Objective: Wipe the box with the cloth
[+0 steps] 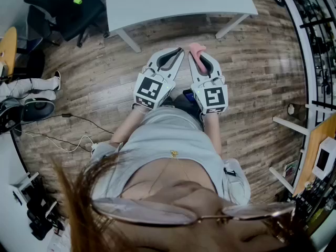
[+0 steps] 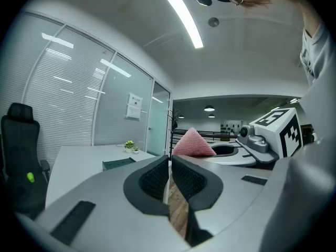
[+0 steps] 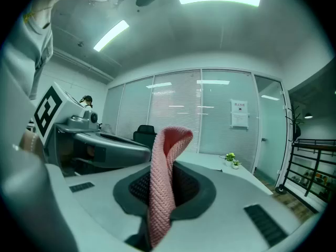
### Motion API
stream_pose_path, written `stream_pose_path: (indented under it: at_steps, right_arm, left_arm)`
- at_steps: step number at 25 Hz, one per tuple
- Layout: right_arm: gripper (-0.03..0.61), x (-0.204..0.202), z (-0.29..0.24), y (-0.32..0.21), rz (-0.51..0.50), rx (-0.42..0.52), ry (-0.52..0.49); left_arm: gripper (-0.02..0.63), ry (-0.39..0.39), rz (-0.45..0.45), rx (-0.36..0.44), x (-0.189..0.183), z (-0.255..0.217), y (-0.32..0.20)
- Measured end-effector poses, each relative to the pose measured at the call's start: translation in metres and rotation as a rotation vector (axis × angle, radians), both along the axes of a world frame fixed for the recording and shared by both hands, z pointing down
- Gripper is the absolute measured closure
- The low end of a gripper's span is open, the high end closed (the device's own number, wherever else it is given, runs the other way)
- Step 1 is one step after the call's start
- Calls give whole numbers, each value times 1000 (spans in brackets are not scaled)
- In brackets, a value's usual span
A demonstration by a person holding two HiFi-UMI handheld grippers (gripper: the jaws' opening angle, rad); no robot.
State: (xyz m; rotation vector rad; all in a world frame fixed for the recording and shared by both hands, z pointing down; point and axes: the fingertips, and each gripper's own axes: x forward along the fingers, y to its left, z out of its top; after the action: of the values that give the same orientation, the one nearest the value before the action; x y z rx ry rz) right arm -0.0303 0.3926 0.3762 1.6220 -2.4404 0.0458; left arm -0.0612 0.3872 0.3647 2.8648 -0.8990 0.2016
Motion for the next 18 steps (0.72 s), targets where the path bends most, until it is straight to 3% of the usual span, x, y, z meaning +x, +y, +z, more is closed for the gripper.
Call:
stream_pose_path:
  at_steps: [8,18]
  right_arm:
    - [525,3,3,-30,0,-16,-23]
    - [523,23,7,-124,-57,-24,-32]
  left_arm:
    - [572,8,-31,-24,-7,8,-30]
    - [572,-8,-72,-31,15,11,-120]
